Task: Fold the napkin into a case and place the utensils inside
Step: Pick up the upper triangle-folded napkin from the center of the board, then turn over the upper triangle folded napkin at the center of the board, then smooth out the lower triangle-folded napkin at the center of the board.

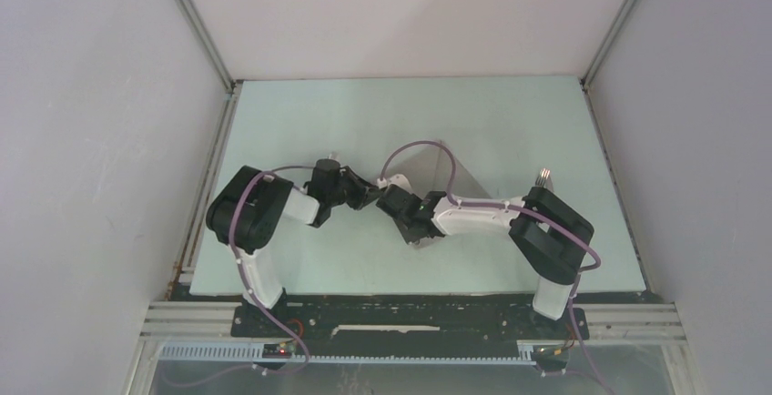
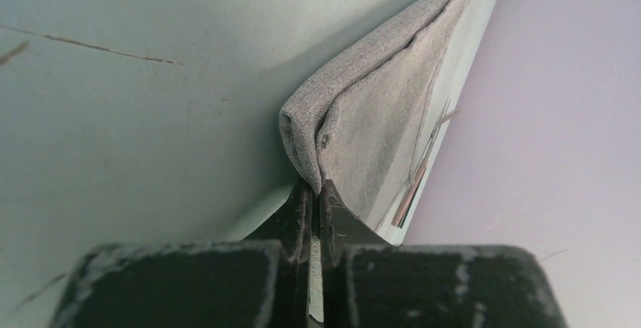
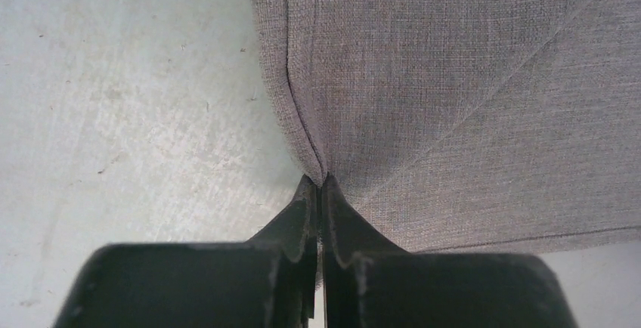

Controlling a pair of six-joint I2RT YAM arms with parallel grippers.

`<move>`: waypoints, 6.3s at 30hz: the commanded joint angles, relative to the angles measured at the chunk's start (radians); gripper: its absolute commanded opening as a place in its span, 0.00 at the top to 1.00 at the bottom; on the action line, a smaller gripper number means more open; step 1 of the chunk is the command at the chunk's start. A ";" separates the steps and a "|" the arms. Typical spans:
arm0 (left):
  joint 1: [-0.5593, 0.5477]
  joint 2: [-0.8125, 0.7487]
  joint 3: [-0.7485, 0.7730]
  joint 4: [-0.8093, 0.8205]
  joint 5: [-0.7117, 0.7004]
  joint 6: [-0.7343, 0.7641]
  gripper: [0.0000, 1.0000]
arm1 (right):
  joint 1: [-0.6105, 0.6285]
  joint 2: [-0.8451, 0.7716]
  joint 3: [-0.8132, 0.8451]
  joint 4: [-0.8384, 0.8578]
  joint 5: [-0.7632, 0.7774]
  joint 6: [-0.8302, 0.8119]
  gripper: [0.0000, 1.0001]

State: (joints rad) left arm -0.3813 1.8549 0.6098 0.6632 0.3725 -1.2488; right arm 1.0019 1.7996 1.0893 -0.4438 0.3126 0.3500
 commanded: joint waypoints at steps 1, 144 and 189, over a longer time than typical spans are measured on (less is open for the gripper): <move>0.002 -0.076 0.038 -0.058 0.011 0.063 1.00 | -0.009 -0.006 -0.002 -0.001 -0.005 -0.032 1.00; -0.413 -0.375 0.295 -1.161 -0.280 0.661 0.48 | -0.302 -0.028 -0.408 0.764 -0.950 0.541 0.75; -0.519 -0.234 0.420 -1.180 -0.290 0.651 1.00 | -0.301 -0.011 -0.448 0.829 -0.962 0.574 0.96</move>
State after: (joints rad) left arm -0.8848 1.6161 0.9974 -0.5373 0.0643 -0.5793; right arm 0.6960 1.7760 0.6498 0.3416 -0.6407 0.9066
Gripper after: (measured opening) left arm 0.008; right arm 0.050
